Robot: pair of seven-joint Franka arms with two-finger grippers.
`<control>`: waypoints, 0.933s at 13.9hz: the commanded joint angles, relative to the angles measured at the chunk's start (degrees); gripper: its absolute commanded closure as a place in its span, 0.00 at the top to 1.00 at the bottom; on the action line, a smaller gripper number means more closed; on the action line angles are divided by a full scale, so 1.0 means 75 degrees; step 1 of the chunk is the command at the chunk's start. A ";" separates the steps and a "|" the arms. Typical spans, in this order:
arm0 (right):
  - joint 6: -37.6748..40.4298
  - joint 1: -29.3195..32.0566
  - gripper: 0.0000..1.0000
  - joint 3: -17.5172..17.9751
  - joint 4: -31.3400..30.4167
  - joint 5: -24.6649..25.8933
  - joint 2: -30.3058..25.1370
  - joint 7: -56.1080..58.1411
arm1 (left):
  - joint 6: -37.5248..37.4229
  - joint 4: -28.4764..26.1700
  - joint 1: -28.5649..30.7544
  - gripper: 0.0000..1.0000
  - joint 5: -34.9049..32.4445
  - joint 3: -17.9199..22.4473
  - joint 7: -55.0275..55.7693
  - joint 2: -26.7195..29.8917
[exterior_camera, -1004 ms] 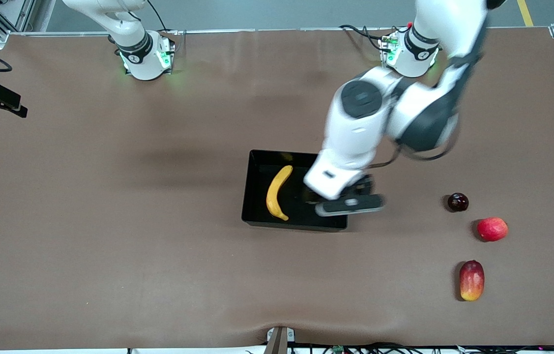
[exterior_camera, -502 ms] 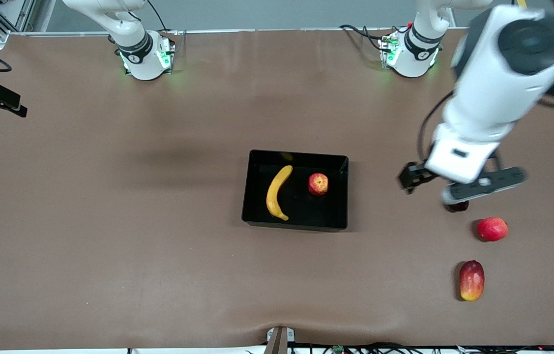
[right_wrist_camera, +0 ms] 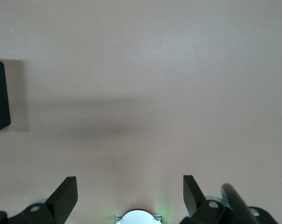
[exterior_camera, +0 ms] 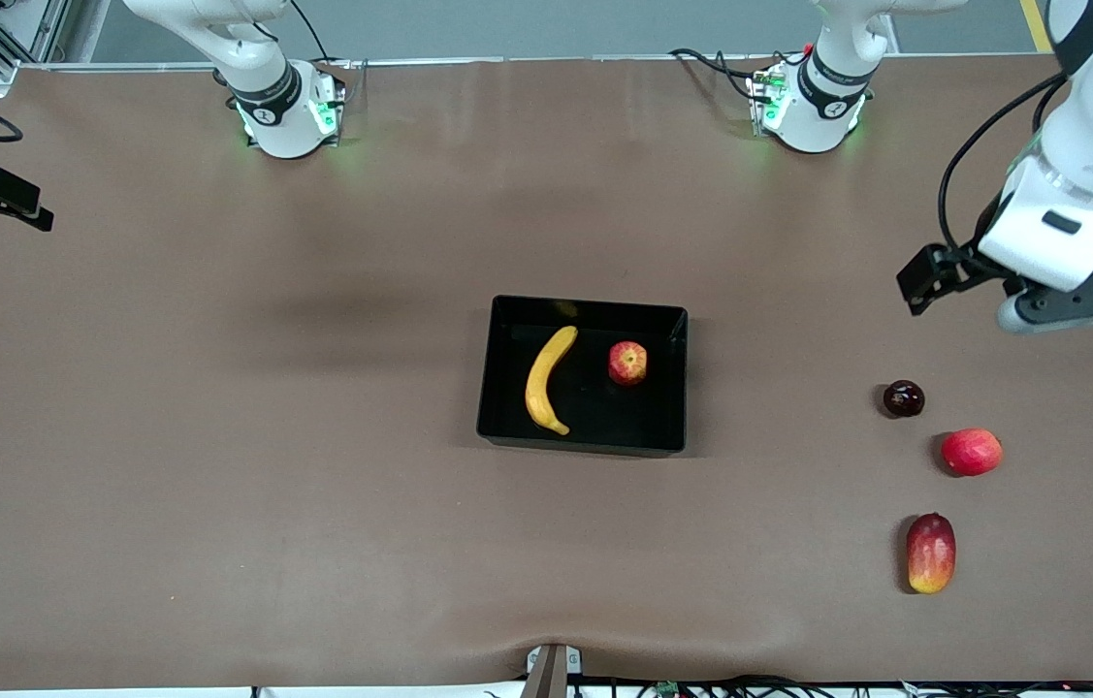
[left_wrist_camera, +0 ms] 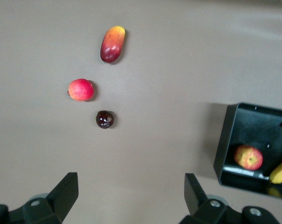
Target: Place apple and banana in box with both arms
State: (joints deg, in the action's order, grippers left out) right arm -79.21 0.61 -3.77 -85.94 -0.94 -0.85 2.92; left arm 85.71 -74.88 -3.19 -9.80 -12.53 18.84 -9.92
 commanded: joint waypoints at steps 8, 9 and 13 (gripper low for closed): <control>0.0037 -0.0058 1.00 -0.0060 -0.0097 0.0102 -0.0157 0.0067 | 0.0678 -0.2380 -0.0020 1.00 0.0720 0.0909 -0.1597 0.1978; 0.0037 -0.0058 1.00 -0.0060 -0.0097 0.0102 -0.0168 0.0067 | 0.0690 -0.2368 -0.0020 1.00 0.0744 0.0909 -0.1597 0.1932; 0.0037 -0.0058 1.00 -0.0060 -0.0097 0.0102 -0.0168 0.0067 | 0.0737 -0.2368 0.0051 1.00 0.1201 0.0909 -0.1609 0.1896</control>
State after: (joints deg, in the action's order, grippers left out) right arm -79.20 0.61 -3.85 -85.94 -0.94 -0.85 2.92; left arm 90.29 -91.39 -3.03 -2.82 -6.11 7.83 3.18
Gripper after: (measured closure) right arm 0.000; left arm 0.000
